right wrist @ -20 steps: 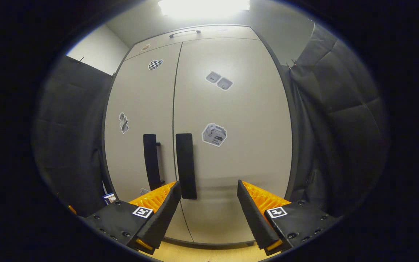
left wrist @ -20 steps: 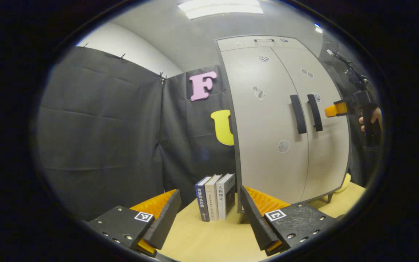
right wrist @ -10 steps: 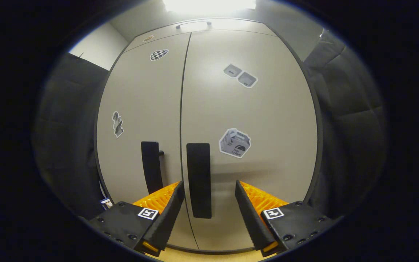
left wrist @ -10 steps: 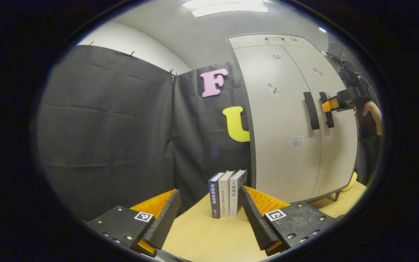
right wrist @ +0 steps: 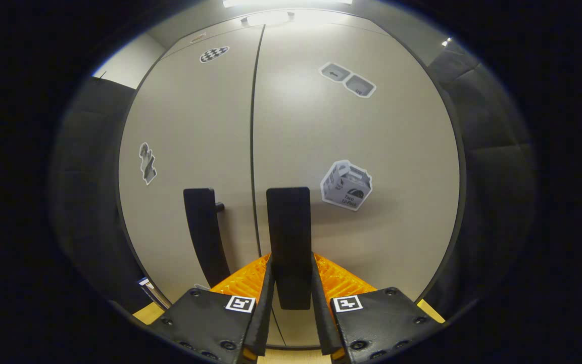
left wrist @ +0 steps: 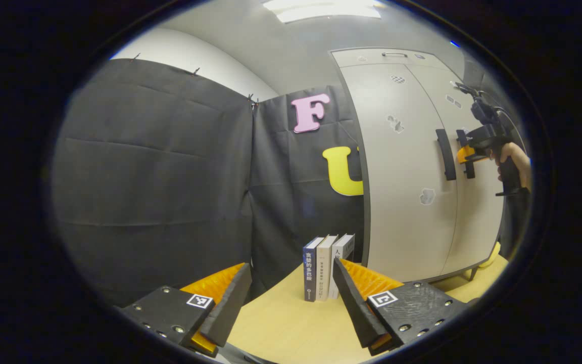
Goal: Open the right door of the double-door shoe cabinet with the right hand, and open the left door with the left hand.
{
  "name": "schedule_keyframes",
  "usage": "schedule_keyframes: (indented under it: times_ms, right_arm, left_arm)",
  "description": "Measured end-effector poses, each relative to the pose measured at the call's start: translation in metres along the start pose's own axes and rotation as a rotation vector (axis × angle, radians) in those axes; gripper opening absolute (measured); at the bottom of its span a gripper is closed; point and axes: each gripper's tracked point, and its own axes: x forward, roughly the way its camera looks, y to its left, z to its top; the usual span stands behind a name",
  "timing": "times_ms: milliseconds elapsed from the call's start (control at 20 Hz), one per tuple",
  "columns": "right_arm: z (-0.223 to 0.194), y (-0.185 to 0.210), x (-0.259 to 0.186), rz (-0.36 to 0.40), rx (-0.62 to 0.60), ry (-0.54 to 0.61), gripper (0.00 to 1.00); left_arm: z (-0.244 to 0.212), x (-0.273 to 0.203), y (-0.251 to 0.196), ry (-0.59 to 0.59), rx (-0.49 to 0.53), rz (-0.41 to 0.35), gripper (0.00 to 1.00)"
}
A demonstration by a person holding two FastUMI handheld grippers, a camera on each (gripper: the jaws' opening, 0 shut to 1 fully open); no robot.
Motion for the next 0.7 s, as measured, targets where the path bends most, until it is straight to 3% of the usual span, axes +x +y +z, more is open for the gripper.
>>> schedule_keyframes:
  times_ms: [50,100,300,700]
  right_arm:
    - [0.0,0.001,0.001,0.001,0.011,-0.005,0.42]
    - [-0.002,0.0,0.003,0.001,-0.001,0.005,0.33]
    - [-0.003,0.0,-0.002,0.036,-0.027,0.032,0.16]
    - [-0.004,-0.004,-0.011,0.167,0.004,0.075,0.18]
  left_arm:
    - [-0.001,0.0,-0.002,-0.001,-0.002,-0.001,0.95]
    - [0.0,0.001,-0.002,0.0,-0.003,-0.001,0.95]
    - [0.001,0.001,-0.006,0.001,-0.007,-0.011,0.95]
    - [0.01,0.006,-0.032,-0.024,-0.015,-0.085,0.95]
